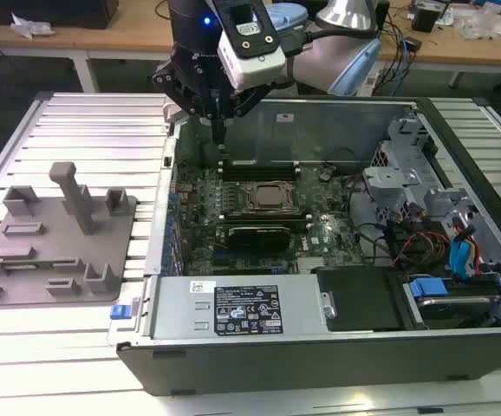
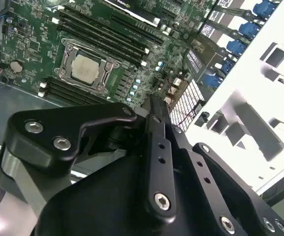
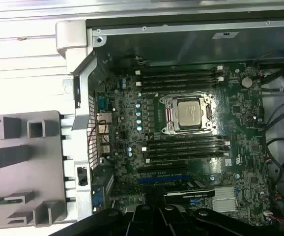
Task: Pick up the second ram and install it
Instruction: 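Reach for the second ram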
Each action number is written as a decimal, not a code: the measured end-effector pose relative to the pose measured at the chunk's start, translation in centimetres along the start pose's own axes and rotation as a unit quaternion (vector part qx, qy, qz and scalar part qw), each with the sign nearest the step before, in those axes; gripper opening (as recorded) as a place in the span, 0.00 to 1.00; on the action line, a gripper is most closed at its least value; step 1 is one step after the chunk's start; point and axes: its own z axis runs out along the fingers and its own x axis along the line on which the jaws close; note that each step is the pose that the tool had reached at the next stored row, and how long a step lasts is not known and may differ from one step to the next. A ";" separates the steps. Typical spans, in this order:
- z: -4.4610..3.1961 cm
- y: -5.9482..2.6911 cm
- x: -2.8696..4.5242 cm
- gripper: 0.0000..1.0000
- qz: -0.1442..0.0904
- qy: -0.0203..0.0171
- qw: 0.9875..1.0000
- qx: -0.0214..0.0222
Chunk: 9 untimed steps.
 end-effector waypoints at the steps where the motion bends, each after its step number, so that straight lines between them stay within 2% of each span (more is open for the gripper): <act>1: 0.00 0.00 0.00 0.08 0.000 0.000 1.000 0.000; 9: 0.00 -0.01 0.21 0.08 0.000 0.000 1.000 0.000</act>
